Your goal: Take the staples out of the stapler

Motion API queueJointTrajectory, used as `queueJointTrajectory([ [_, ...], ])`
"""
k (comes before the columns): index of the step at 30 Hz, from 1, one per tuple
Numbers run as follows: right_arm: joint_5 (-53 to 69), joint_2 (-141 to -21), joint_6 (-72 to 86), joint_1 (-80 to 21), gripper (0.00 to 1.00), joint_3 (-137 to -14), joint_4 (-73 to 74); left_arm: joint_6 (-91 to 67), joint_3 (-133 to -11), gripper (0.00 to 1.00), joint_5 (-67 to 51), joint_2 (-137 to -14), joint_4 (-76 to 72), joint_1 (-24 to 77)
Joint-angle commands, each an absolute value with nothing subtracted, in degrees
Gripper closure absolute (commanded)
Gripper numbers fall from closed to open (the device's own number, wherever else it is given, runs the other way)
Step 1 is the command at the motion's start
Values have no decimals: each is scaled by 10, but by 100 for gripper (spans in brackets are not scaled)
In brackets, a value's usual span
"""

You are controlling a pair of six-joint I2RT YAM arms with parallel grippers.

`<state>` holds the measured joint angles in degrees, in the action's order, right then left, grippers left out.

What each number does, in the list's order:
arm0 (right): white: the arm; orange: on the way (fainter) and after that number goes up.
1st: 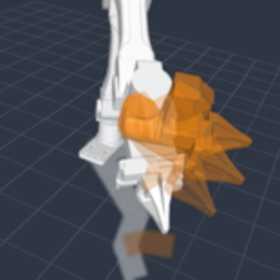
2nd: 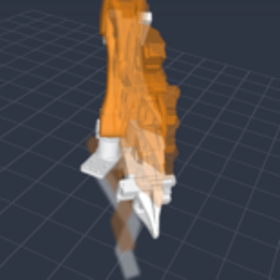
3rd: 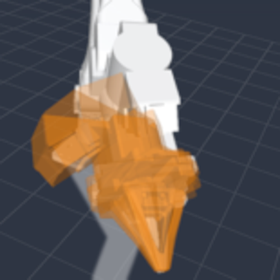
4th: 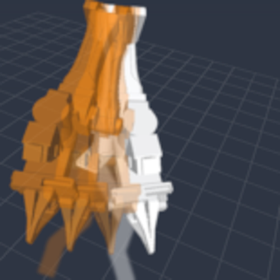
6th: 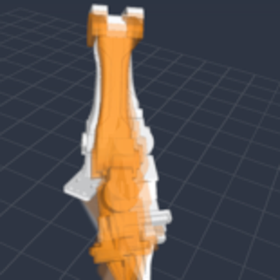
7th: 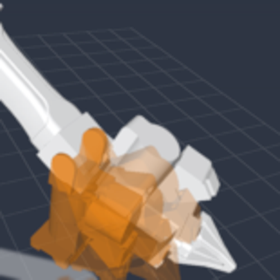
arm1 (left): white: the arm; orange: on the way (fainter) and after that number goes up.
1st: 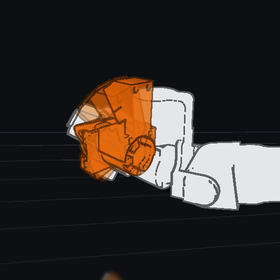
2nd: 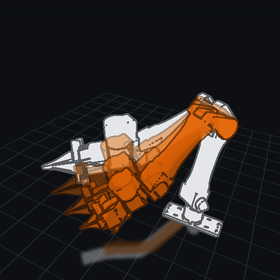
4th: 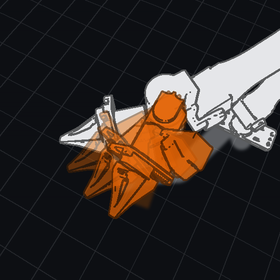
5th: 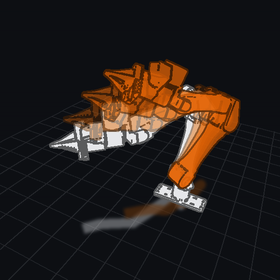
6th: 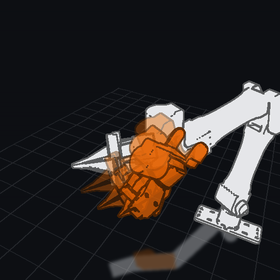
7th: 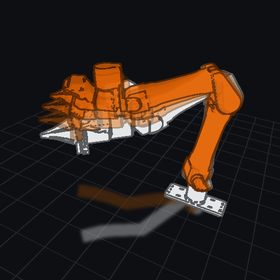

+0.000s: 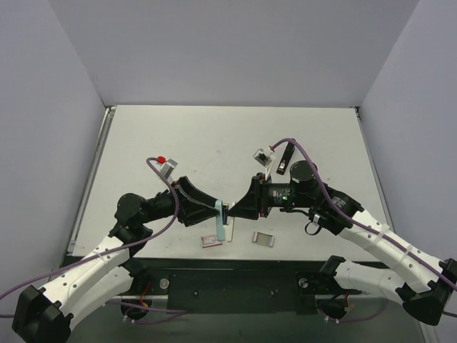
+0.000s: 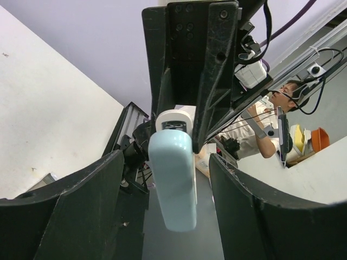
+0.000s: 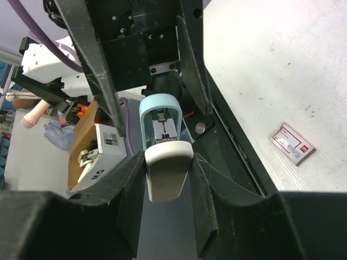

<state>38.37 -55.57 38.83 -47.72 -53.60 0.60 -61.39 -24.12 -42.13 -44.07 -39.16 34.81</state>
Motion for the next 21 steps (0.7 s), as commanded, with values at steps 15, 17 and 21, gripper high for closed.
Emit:
queueJointTrajectory([
  [15,369,-572,339,-494,96,-574,-15,-597,-277,33,-420,-438,-370,369],
  [17,367,-570,333,-494,96,-570,-14,-592,-280,34,-417,-435,-356,368],
  [21,368,-567,329,-495,96,-563,-18,-586,-284,39,-416,-433,-351,369],
])
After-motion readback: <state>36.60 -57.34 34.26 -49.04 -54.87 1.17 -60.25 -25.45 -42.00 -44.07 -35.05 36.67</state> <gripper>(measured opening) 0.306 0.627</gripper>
